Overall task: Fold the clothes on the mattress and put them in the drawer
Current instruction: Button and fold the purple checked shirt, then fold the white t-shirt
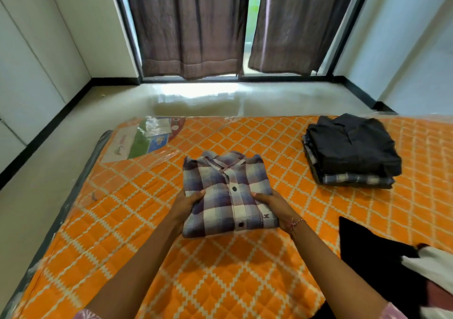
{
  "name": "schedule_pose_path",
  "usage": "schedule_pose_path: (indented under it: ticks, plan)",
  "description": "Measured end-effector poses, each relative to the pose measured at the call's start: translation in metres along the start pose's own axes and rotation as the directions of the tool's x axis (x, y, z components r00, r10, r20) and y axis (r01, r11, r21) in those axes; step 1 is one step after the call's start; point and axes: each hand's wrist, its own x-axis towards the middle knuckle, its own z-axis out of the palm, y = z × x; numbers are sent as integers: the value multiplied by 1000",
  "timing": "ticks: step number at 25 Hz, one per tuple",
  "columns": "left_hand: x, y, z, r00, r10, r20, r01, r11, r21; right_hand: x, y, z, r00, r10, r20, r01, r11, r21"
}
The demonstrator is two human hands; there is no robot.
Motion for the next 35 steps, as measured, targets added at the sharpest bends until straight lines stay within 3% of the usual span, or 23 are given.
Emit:
schedule_pose_path:
  ticks: [9, 11, 14, 17, 21, 23, 24, 27, 29, 32, 33, 35]
  plan:
    - [100, 58, 307, 951, 139, 275, -108, 986, -124, 36, -162, -284, 926, -252, -281, 184, 951, -248]
    - [122, 60, 359, 952, 153, 267, -142, 988, -61, 48, -176, -337, 905, -292, -309, 215, 941, -261]
    - [152, 36, 404, 978, 44, 205, -70, 990, 121, 73, -160, -383, 860, -302, -411, 148, 919, -364]
    - [171, 4, 425, 975, 99, 201, -158, 940, 303, 90, -118, -393, 729, -307, -612, 97, 931, -352]
    - [171, 3, 437, 934, 267, 237, -331, 897, 292, 90, -106, -398, 561, -426, -710, 260, 905, -337]
    - [169, 2, 438, 928, 265, 263, -349, 864, 363, 82, -101, -397, 484, -480, -731, 277, 877, -393]
    - [171, 3, 438, 934, 220, 281, -327, 843, 427, 79, -100, -396, 485, -502, -716, 201, 861, -468]
    - [158, 8, 435, 960, 30, 279, -192, 796, 574, 64, -95, -397, 586, -515, -626, 26, 784, -620]
    - [138, 13, 428, 951, 137, 276, -295, 667, 685, 44, -100, -395, 611, -518, -599, 19, 765, -643]
    - [102, 20, 411, 851, 407, 333, -477, 331, 814, 1, -104, -385, 661, -559, -501, -30, 647, -762]
    - [87, 18, 405, 824, 424, 375, -517, 294, 804, -15, -101, -380, 704, -554, -444, -46, 589, -807]
    - [42, 8, 399, 800, 350, 487, -592, 333, 734, -60, -89, -368, 775, -518, -361, -79, 488, -870]
